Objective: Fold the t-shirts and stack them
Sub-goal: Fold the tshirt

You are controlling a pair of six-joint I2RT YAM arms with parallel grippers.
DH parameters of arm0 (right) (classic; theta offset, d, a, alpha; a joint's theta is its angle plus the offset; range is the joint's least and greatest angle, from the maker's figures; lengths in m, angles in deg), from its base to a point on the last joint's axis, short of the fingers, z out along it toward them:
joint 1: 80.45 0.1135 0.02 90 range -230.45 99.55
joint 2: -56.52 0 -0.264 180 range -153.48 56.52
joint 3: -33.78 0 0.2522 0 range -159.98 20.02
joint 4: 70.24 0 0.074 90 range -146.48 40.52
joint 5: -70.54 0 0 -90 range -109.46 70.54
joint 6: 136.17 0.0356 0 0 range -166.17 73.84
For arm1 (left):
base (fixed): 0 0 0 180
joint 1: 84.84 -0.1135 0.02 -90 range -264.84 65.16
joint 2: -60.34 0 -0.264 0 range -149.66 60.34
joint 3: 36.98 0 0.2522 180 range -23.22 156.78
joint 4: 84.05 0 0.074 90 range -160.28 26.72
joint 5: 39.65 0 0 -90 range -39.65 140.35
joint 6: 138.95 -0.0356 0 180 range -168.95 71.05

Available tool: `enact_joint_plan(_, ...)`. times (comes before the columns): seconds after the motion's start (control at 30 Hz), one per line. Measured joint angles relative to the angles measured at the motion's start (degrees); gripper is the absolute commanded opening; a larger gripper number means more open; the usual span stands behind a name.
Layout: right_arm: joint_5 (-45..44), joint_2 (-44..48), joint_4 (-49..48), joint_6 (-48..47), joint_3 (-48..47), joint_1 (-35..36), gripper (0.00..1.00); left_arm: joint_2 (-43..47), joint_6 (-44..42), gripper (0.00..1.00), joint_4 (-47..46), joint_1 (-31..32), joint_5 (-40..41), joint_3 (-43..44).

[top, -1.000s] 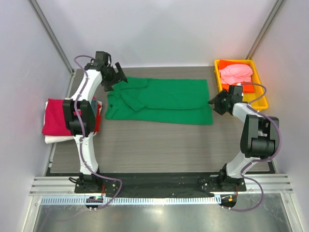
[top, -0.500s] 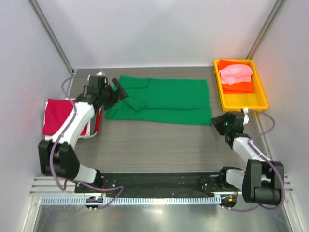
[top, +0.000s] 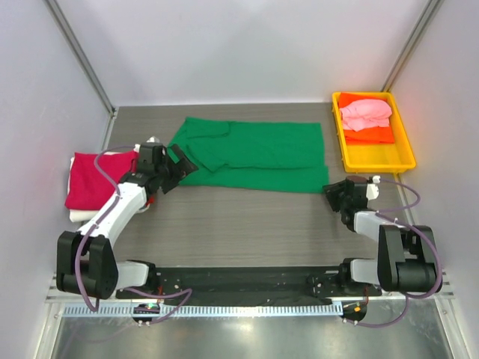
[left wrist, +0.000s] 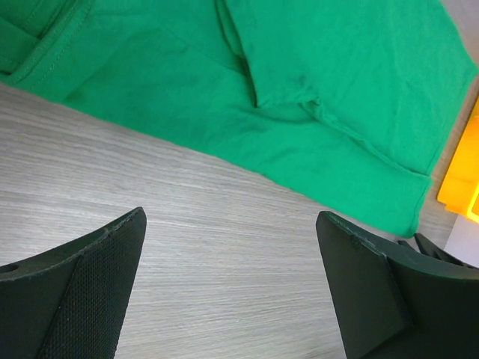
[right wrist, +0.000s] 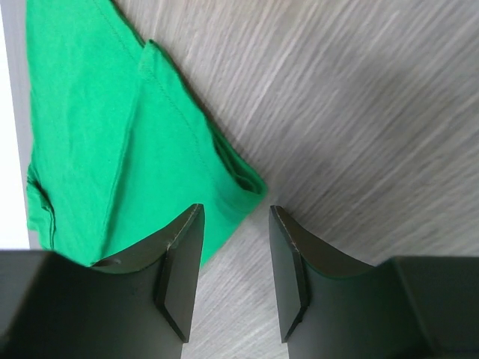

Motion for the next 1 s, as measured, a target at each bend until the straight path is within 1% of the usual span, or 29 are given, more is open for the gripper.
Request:
enact_joint_plan(0.1, -1.6, -1.0, -1.5, 1.5, 0.2, 1.4, 0.4, 0.9, -0.1, 0.96, -0.7, 0.0, 0.4, -0.1)
enact_joint_plan(0.13, -2.2, -1.1, -1.8, 1.8, 0.3, 1.7, 0.36, 1.2, -0.1, 0.96, -0.8, 0.0, 0.5, -0.1)
enact_joint_plan(0.27, -4.5, -2.0, -2.3, 3.0, 0.3, 2.1, 0.33, 1.7, -0.3, 0.96, -0.8, -0.3, 0.7, -0.1)
enact_joint_plan(0.43, -6.9, -4.3, -2.9, 3.4, -1.2, 2.1, 0.25, 1.7, -0.4, 0.96, -0.7, -0.4, 0.8, -0.1)
enact_joint_plan(0.47, -7.3, -4.8, -2.9, 3.4, -1.5, 2.1, 0.17, 1.7, -0.4, 0.96, -0.7, -0.5, 0.8, -0.1)
enact_joint_plan(0.53, -7.6, -5.7, -2.6, 2.7, -2.2, 2.1, 0.04, 1.7, -0.4, 0.95, -0.7, -0.5, 0.8, -0.1)
enact_joint_plan(0.57, -7.6, -6.2, -2.5, 2.5, -2.5, 2.1, 0.01, 1.7, -0.4, 0.96, -0.7, -0.6, 0.8, -0.1)
enact_joint_plan(0.7, -6.1, -6.2, -1.6, 0.9, -3.0, 1.2, 0.01, 1.7, -0.4, 0.95, -0.7, -0.6, 0.7, -0.8)
enact_joint_plan(0.77, -4.7, -4.3, 0.4, -0.9, -2.7, 0.0, 0.01, 1.8, -0.3, 0.94, -0.7, -0.6, 0.7, -1.7)
enact_joint_plan(0.87, -2.8, 2.3, 5.0, -4.6, -1.2, -2.3, 0.01, 2.7, -0.3, 0.93, -0.7, -0.6, 0.4, -3.6)
enact_joint_plan(0.97, -1.2, 10.7, 10.5, -8.5, 0.3, -6.5, 0.01, 4.4, 0.1, 0.91, -1.0, -0.1, 0.2, -6.2)
enact_joint_plan(1.0, -0.8, 13.5, 12.3, -9.7, 0.9, -8.0, 0.01, 4.9, 0.5, 0.88, -1.4, 0.2, 0.3, -7.2)
